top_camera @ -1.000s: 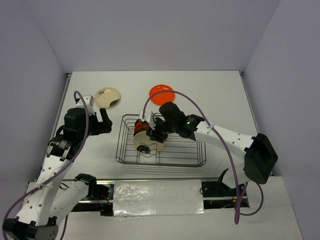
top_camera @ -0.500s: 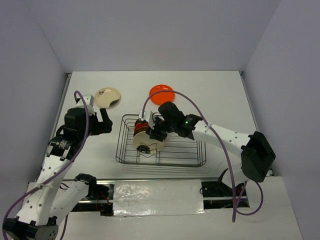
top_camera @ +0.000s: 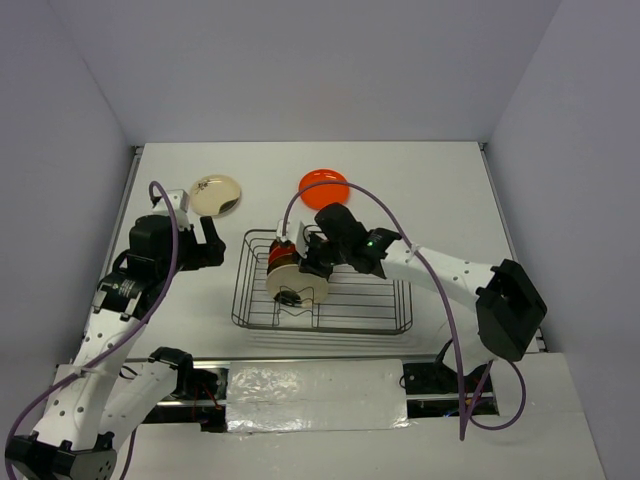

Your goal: Unload the plates from the dish rack

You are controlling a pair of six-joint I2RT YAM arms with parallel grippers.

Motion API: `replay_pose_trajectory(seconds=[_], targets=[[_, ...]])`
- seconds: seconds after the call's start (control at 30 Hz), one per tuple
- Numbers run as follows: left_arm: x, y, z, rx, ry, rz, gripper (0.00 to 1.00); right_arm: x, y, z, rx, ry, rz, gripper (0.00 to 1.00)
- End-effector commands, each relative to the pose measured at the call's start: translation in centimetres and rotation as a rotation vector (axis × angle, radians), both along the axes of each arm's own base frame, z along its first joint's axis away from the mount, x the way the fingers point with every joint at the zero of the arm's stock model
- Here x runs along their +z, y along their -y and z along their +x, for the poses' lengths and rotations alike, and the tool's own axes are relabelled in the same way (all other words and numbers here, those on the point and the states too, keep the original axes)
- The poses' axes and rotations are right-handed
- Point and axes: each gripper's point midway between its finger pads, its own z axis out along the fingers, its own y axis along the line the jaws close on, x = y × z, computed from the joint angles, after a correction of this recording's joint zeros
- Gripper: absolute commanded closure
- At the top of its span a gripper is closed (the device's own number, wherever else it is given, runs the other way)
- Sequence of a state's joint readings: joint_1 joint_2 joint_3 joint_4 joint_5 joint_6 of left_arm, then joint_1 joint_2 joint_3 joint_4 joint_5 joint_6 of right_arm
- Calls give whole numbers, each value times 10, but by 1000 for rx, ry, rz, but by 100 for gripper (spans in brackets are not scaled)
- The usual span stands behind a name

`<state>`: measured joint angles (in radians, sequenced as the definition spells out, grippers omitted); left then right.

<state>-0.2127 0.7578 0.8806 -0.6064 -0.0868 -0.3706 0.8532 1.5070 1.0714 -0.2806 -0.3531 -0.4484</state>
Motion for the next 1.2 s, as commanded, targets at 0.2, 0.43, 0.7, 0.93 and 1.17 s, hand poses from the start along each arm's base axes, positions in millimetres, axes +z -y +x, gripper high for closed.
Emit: replay_pose_trajectory(seconds=[0.2, 0.43, 0.7, 0.93, 1.17], targets=[[5, 4, 6, -14, 26, -9, 0, 40, -2, -1, 13, 56, 85, 96], [7, 7, 8, -30, 22, -15, 0, 78, 1, 4, -45, 102, 144, 100], [76, 41, 6, -165, 211, -194, 1, 173, 26, 32, -350, 203, 316, 100], [127, 103, -7, -495, 332, -438, 1, 210, 32, 25, -465, 47, 451, 100], [111, 133, -7, -675, 240, -554, 1, 239, 27, -1, -347, -147, 658, 100]])
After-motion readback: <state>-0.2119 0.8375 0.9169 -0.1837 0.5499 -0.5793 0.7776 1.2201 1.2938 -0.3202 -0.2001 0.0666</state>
